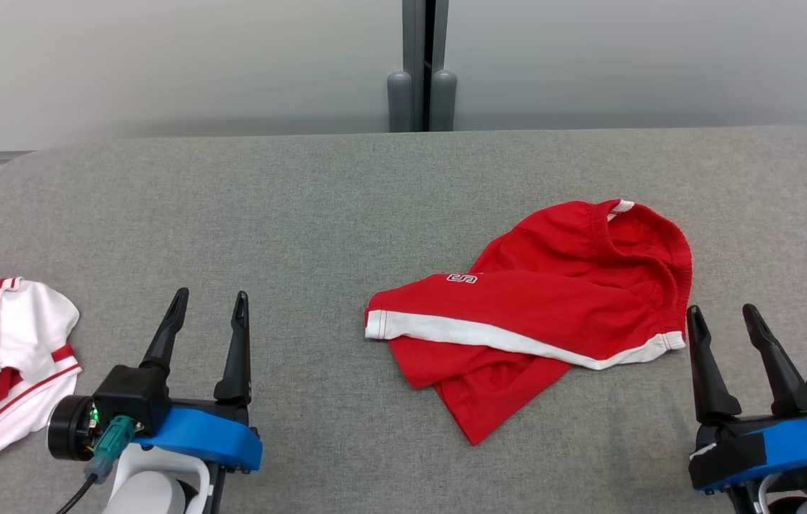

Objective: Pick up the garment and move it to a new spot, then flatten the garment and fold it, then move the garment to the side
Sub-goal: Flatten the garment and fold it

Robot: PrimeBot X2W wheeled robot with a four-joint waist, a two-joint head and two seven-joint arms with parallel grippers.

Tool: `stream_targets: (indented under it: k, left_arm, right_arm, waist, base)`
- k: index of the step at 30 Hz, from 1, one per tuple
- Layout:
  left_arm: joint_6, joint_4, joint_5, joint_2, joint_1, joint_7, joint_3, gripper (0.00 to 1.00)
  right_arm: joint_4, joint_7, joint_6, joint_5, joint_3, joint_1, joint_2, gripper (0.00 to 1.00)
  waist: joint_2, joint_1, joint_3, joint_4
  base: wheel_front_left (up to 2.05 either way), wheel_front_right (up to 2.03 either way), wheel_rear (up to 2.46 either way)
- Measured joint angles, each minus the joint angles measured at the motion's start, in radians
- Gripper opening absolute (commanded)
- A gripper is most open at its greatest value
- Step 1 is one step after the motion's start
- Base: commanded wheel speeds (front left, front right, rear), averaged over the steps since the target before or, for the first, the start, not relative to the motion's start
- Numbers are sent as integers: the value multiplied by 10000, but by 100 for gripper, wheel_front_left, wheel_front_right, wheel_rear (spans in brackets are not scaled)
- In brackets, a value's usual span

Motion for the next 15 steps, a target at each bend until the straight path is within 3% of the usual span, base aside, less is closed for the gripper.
stream_targets:
  k: [10,15]
  left_arm:
    - [65,-207,44,188,-40,293,-171,100]
    - [-583,-73,94,-257,-1111,1262,-997,100]
  right_arm:
    - [-293,123,0,0,-38,26,115,100]
    - [-384,144,0,0,-29,-29,155,100]
  waist:
    - [-1,0,58,-58]
    - [-1,2,446,-76]
  base:
    - [0,0,0]
    - [0,0,0]
